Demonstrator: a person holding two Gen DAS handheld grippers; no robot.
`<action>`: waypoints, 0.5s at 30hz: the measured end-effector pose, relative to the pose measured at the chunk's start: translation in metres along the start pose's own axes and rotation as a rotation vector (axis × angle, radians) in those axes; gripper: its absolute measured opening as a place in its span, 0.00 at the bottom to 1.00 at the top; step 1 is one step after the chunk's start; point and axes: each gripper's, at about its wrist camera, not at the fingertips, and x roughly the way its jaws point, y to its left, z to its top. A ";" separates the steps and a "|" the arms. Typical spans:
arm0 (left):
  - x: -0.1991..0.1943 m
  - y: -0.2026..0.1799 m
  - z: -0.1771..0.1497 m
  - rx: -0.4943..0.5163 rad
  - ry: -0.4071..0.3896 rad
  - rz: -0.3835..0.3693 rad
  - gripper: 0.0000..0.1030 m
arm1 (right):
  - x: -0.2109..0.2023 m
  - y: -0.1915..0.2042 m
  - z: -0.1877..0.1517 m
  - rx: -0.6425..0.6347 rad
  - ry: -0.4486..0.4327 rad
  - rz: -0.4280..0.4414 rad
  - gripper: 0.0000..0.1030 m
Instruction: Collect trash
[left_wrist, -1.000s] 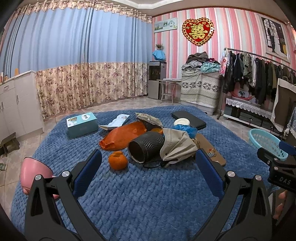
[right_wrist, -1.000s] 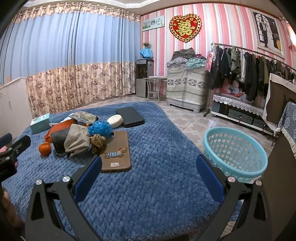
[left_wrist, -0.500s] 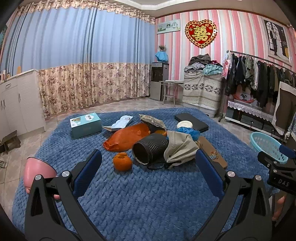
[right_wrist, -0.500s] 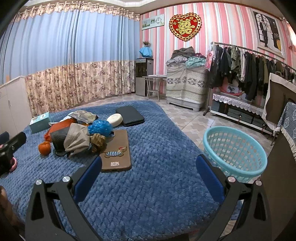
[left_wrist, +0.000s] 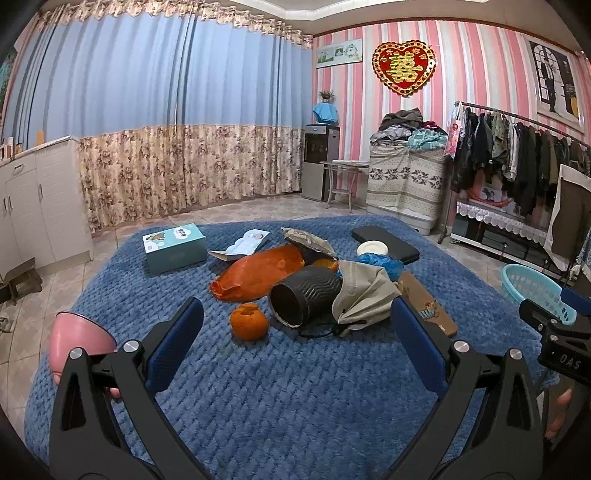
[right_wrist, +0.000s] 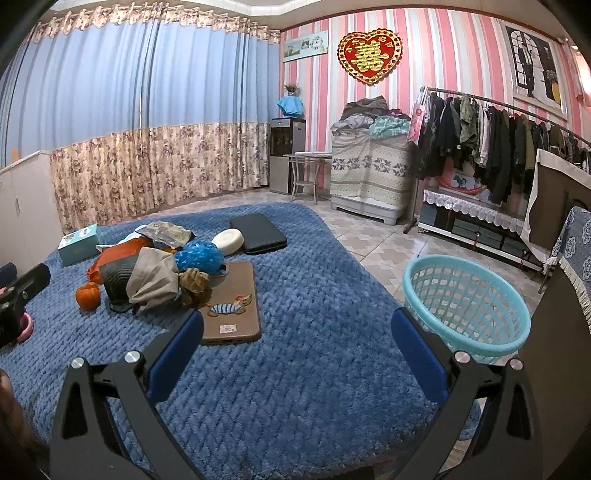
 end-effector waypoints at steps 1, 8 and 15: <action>0.000 0.002 0.001 -0.001 0.001 0.001 0.95 | 0.000 0.000 0.000 0.000 -0.001 -0.001 0.96; -0.001 0.010 0.000 -0.003 0.014 0.021 0.95 | 0.002 -0.002 0.002 0.006 0.003 0.009 0.96; 0.003 0.022 -0.007 -0.004 0.030 0.063 0.95 | 0.020 -0.005 0.006 -0.011 0.053 -0.014 0.96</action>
